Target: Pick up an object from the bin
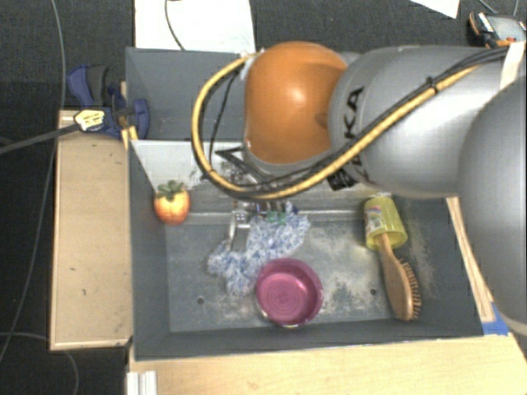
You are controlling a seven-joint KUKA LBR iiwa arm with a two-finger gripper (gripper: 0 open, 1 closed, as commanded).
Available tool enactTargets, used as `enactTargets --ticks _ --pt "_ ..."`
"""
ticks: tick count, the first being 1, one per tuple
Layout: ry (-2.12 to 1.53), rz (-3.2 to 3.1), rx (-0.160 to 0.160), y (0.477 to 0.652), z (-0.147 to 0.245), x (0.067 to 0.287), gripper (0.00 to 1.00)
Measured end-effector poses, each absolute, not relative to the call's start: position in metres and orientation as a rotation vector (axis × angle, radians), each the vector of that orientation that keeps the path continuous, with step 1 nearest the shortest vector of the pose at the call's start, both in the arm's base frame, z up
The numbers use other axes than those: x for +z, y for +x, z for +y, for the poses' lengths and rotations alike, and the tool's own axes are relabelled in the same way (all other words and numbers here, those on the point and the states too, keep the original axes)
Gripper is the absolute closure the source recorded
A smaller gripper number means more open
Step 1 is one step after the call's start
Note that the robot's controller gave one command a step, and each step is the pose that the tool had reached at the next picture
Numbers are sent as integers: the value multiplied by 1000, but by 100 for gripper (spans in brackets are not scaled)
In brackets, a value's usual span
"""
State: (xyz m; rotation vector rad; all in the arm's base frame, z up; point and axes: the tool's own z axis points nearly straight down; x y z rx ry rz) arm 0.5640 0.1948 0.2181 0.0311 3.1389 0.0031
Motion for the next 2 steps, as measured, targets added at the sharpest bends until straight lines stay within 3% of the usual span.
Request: enactTargets --ticks 2 --pt "-177 3128 7 555 213 230 0"
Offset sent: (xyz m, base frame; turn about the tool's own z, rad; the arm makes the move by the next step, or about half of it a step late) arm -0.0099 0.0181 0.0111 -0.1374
